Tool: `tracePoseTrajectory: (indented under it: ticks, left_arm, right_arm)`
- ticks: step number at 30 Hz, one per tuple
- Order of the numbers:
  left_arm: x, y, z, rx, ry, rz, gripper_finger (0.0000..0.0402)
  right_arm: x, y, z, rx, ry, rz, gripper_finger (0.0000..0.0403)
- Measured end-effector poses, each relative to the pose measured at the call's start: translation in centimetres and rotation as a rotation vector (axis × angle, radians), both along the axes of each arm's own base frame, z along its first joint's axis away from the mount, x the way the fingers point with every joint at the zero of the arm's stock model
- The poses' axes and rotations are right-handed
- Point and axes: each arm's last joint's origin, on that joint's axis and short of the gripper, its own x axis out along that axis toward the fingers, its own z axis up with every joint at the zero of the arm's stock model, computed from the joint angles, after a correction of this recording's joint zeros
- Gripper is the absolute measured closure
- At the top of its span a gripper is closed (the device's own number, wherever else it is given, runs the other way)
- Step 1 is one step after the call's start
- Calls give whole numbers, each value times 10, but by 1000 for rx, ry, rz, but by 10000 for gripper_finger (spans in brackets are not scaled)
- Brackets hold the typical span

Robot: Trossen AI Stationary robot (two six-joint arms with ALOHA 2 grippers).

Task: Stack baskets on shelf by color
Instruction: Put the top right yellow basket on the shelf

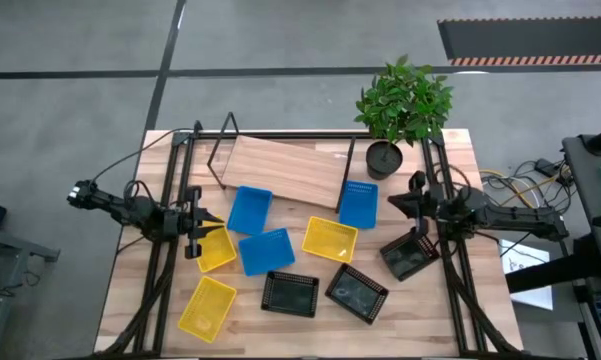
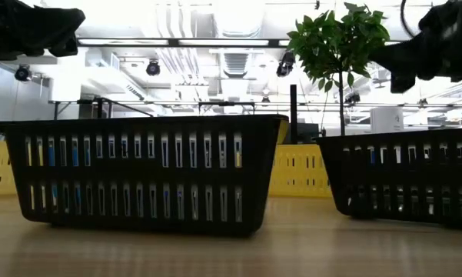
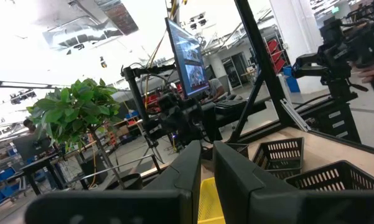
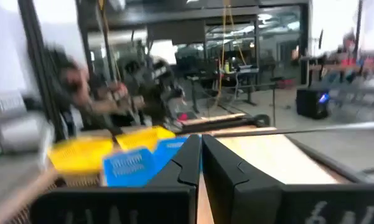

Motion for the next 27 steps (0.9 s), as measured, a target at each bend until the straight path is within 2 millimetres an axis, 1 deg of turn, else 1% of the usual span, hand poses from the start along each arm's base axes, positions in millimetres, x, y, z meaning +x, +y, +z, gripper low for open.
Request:
tracePoseTrajectory:
  ticks: [3, 5, 7, 11, 13, 17, 27]
  left_arm:
    - [0, 0, 0, 0, 0, 0, 375]
    - [0, 0, 0, -10, -1, -3, 375]
    - [0, 0, 1, -109, -2, -26, 375]
    - [-2, 1, 9, -395, -47, -93, 375]
    - [-2, 1, 10, -459, -51, -111, 375]
    - [-4, 1, 14, -482, -100, -124, 375]
    - [-5, 1, 17, -489, -124, -135, 375]
  right_arm:
    - [-1, 0, 3, 87, -44, 11, 394]
    - [-1, 0, 5, 105, -69, 15, 394]
    - [-1, 0, 7, 96, -84, 15, 394]
    - [-1, 0, 6, 92, -78, 14, 394]
    - [-1, 0, 6, 91, -76, 14, 394]
    - [-1, 0, 6, 91, -76, 14, 394]
    - [-1, 0, 7, 94, -84, 12, 394]
